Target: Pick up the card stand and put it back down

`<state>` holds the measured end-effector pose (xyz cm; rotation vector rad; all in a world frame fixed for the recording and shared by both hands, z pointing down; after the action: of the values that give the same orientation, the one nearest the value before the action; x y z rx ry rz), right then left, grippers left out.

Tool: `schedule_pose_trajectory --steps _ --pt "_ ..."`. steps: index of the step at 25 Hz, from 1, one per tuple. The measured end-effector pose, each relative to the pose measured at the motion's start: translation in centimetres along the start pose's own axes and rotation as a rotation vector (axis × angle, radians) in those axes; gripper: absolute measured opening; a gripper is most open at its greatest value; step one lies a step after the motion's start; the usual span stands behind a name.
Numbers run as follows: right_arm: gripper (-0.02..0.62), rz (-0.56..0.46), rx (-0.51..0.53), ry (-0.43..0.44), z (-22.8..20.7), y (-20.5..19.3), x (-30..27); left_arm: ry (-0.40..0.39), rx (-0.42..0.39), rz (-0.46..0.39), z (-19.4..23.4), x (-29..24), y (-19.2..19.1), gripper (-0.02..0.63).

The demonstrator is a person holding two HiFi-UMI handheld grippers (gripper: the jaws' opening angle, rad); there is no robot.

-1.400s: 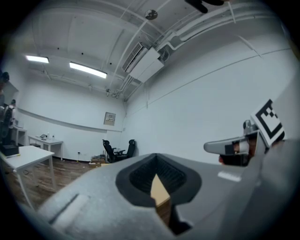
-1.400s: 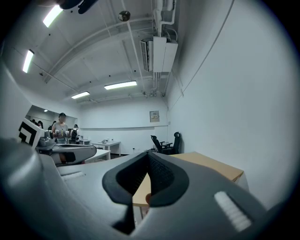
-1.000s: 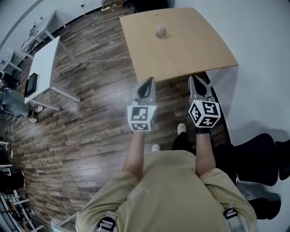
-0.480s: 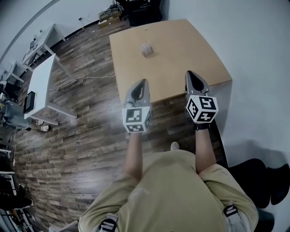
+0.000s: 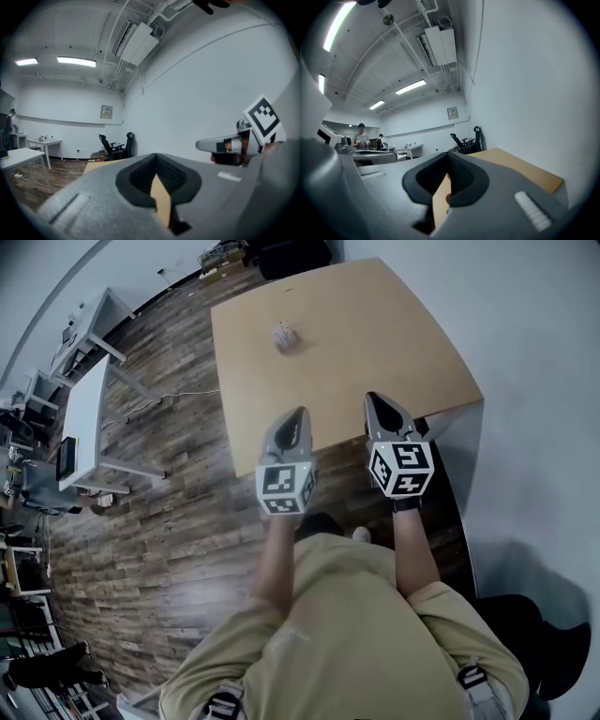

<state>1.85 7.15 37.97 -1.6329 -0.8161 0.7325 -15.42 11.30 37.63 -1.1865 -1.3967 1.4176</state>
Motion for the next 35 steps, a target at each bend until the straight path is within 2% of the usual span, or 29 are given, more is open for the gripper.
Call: schedule_pose_trajectory --steps 4,9,16,20,28,35 --pt "0.006 0.029 -0.018 0.020 -1.6 -0.7 -2.9 0.053 0.013 0.010 1.6 -2.6 -0.3 0.002" --pt "0.006 0.046 0.004 0.038 -3.0 -1.8 -9.8 0.091 0.038 -0.007 6.4 -7.8 -1.8 0.002" --pt "0.005 0.085 0.068 0.112 -1.7 -0.2 -20.9 0.077 0.101 -0.045 15.1 -15.8 -1.2 0.002" --pt "0.005 0.126 0.084 0.119 -1.6 -0.2 -27.5 0.072 0.111 -0.051 19.8 -19.4 -1.3 0.002" --pt "0.006 0.197 0.074 0.141 -0.3 -3.9 -36.8 0.038 0.146 0.048 27.1 -23.7 -6.3 0.002" --pt "0.006 0.274 0.019 0.146 -3.3 -8.5 -40.0 0.034 0.152 0.139 29.2 -27.9 -11.1 0.003"
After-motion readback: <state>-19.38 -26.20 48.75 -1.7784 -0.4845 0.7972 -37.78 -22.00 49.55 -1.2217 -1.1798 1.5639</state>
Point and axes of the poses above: the fingertips, and each gripper's own axes: x backward along the fingers, z to its left, y out of its top, the point moved 6 cm from there along x, backward along the fingers, and after that the axes turned 2 degrees about y, right-handed, at the moved point
